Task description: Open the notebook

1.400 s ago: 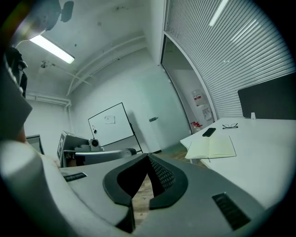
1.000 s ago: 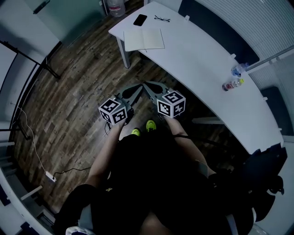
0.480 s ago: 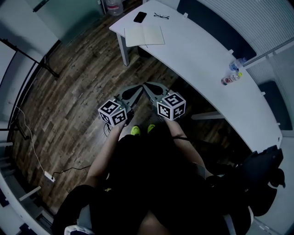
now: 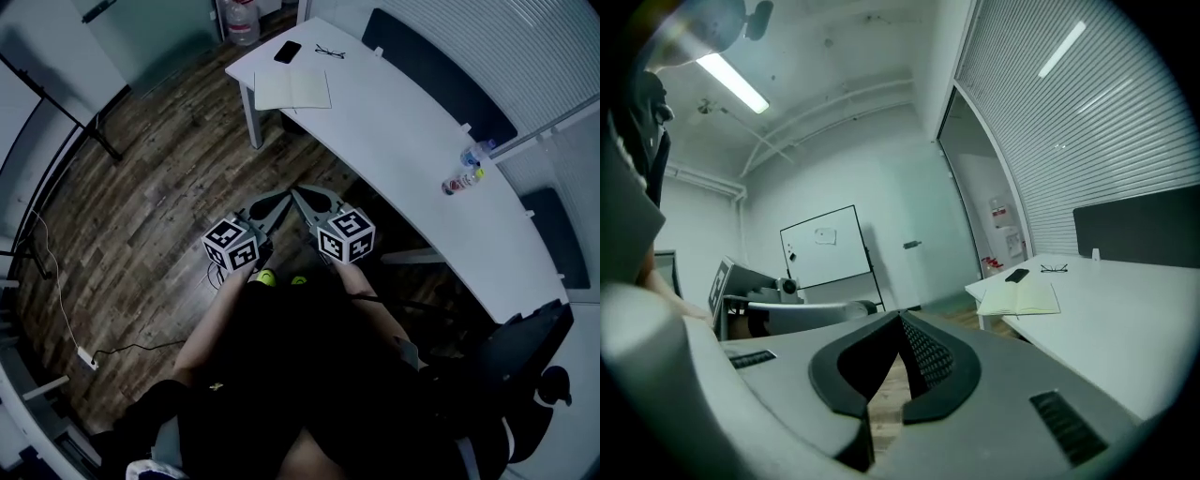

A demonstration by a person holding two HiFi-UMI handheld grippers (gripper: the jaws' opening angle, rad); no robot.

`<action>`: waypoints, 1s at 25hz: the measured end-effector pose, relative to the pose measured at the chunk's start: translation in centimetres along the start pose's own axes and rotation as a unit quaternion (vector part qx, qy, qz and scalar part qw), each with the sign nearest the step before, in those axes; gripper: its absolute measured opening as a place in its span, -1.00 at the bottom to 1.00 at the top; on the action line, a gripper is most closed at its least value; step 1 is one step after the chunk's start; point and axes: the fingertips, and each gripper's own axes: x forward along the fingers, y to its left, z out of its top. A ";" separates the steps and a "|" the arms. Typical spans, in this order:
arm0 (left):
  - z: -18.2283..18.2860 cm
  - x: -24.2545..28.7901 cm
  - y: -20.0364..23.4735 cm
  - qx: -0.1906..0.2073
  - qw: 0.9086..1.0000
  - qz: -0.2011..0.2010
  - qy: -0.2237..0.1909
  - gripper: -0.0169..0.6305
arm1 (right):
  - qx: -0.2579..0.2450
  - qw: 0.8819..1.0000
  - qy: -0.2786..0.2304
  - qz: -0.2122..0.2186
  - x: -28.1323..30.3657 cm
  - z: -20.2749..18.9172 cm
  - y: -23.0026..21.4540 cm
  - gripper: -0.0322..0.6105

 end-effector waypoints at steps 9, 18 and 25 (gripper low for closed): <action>0.3 1.1 -0.4 -0.004 1.000 0.000 -0.006 -0.91 | 0.005 1.000 -0.003 0.004 -0.6 0.5 -0.9 -0.85; -0.1 1.4 -0.3 -0.011 1.000 -0.003 -0.001 -0.91 | 0.014 1.000 0.001 0.006 -0.7 0.2 -1.2 -0.85; -0.3 1.3 -0.2 -0.021 1.000 -0.002 -0.002 -0.91 | 0.012 1.000 0.009 0.007 -0.6 -0.1 -1.2 -0.85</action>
